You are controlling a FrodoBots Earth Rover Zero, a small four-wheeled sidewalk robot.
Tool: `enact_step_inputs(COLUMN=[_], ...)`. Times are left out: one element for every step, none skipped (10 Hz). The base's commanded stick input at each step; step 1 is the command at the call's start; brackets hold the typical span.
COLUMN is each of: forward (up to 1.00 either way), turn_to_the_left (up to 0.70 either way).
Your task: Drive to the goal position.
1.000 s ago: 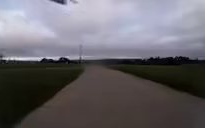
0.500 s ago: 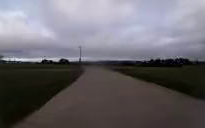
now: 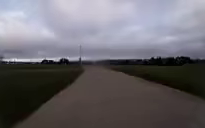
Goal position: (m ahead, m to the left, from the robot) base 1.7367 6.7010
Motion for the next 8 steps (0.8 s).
enact_step_inputs(forward=[0.85,0.85,0.85,0.85,0.85,0.85,0.85,0.85], turn_to_the_left=[0.0,0.0,0.0,0.0,0.0,0.0,0.0,0.0])
